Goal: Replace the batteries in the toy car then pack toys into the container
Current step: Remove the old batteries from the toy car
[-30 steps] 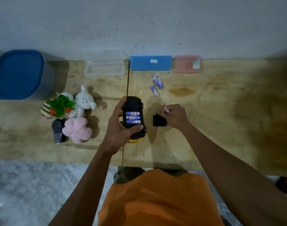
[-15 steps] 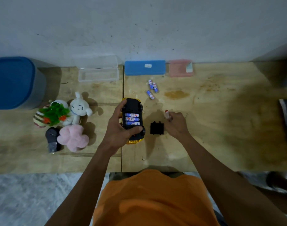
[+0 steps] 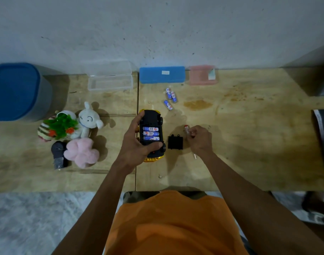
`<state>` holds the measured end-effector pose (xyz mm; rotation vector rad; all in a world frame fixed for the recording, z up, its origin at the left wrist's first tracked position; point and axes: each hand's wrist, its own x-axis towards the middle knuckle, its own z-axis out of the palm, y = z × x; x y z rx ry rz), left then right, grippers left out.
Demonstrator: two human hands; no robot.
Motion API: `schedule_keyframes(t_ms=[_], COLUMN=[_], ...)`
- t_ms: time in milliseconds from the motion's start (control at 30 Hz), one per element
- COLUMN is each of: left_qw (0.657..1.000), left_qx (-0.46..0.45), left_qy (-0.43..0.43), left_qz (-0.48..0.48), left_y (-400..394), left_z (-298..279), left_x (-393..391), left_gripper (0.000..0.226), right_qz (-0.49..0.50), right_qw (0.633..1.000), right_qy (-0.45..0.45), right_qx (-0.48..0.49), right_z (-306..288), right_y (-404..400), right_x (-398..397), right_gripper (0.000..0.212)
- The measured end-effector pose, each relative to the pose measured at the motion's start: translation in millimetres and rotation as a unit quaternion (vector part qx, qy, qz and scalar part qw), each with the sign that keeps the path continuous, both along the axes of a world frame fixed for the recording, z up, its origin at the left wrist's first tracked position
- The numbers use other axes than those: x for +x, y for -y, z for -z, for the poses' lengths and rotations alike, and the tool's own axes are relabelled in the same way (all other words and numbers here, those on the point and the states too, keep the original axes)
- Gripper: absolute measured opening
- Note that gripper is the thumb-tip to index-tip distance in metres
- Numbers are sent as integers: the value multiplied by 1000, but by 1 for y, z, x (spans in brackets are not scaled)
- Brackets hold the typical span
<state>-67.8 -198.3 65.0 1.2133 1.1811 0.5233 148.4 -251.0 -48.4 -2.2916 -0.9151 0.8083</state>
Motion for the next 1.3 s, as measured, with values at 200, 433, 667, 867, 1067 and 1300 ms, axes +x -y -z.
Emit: schedule_keyframes(t_ms=[200, 433, 667, 867, 1067, 1300], left_qw=[1000, 1000, 999, 998, 993, 991], left_qx=[0, 4, 12, 40, 99, 109], left_qy=[2, 10, 17, 43, 70, 77], left_qz=[-8, -20, -30, -31, -2, 25], left_y=[8, 14, 26, 29, 19, 12], left_z=[2, 0, -6, -16, -37, -43], left_x=[-1, 1, 3, 1, -14, -49], left_gripper=[102, 102, 101, 100, 97, 98], right_qz=[2, -31, -19, -77, -62, 74], right_qw=[1000, 999, 996, 974, 975, 921], right_qy=[-2, 4, -78, -196, -200, -379], right_qx=[-1, -33, 42, 84, 71, 51], right_z=[-1, -9, -65, -147, -173, -191], right_y=[1, 4, -2, -4, -2, -5], right_x=[0, 6, -3, -50, -84, -125], right_gripper=[26, 31, 18, 15, 25, 23])
